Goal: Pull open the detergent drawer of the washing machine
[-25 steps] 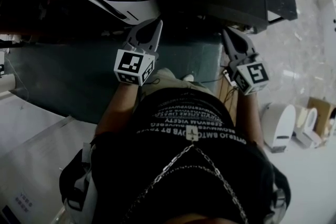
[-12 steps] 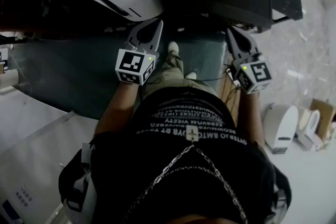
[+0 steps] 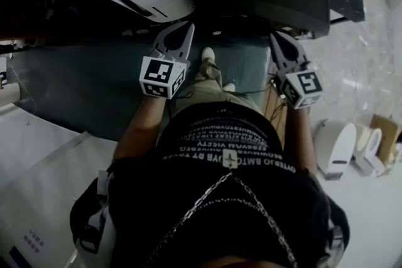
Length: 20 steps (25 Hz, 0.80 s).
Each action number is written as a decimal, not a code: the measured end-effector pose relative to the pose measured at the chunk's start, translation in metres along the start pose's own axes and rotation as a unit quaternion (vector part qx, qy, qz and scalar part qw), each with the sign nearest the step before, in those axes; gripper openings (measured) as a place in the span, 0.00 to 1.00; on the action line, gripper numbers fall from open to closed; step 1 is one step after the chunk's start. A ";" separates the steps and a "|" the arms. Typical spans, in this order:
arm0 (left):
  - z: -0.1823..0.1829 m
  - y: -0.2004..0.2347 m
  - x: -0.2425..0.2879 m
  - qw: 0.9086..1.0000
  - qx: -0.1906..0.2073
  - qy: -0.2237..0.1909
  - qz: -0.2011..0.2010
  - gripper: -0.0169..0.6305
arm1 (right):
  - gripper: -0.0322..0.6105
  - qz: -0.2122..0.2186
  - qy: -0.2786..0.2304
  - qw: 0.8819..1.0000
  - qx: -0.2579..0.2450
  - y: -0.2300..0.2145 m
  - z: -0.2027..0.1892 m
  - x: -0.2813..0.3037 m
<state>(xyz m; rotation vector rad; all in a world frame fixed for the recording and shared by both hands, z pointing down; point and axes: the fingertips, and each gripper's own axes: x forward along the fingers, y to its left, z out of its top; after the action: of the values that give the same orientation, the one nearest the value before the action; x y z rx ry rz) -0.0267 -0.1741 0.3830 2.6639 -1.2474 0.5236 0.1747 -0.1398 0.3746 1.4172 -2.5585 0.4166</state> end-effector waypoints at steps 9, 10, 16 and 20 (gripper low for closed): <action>-0.029 0.026 0.026 1.000 -0.010 0.021 -0.006 0.03 | 0.05 -0.003 0.035 0.999 0.001 -0.010 -0.029 0.038; -0.032 0.028 0.029 1.000 -0.011 0.025 -0.008 0.03 | 0.05 -0.001 0.040 0.999 0.005 -0.009 -0.032 0.042; -0.056 0.041 0.047 0.999 -0.017 0.045 -0.019 0.03 | 0.05 -0.005 0.071 0.997 0.023 -0.015 -0.060 0.066; -0.073 0.052 0.063 0.998 -0.019 0.059 -0.025 0.03 | 0.05 -0.007 0.084 0.996 0.031 -0.021 -0.077 0.083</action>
<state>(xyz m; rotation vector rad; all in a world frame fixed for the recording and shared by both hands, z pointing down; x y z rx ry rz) -0.0475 -0.2315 0.4739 2.5833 -1.1426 0.6335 0.1510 -0.1911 0.4751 1.3577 -2.4201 0.5906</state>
